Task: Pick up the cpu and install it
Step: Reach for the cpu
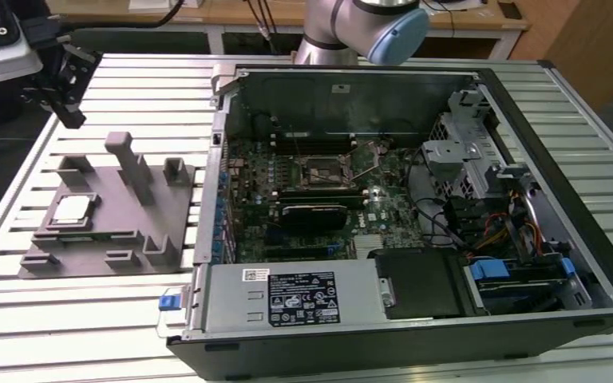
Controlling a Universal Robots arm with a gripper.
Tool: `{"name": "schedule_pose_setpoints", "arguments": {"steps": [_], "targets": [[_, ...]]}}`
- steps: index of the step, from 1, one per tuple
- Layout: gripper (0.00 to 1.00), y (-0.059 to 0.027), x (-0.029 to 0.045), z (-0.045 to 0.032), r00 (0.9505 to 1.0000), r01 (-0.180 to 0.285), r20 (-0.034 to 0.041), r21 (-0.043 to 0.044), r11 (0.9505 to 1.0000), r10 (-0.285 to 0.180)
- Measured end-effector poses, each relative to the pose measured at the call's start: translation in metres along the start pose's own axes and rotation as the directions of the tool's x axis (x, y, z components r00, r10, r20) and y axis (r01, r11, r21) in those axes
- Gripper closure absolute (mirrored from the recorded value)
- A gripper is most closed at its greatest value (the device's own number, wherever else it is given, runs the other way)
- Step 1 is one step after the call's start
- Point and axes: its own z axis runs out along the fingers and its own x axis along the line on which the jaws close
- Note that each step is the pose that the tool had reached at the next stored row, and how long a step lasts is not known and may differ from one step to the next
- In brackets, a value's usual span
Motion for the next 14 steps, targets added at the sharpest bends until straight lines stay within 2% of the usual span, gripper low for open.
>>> {"name": "schedule_pose_setpoints", "arguments": {"steps": [7, 14], "targets": [[0.89, -0.0014, 0.0115, 0.0105, 1.0000, 0.000, 0.0000, 0.0001, 1.0000, 0.000], [0.89, -0.0023, 0.0191, 0.0219, 1.0000, 0.000, 0.0000, 0.0001, 1.0000, 0.000]]}}
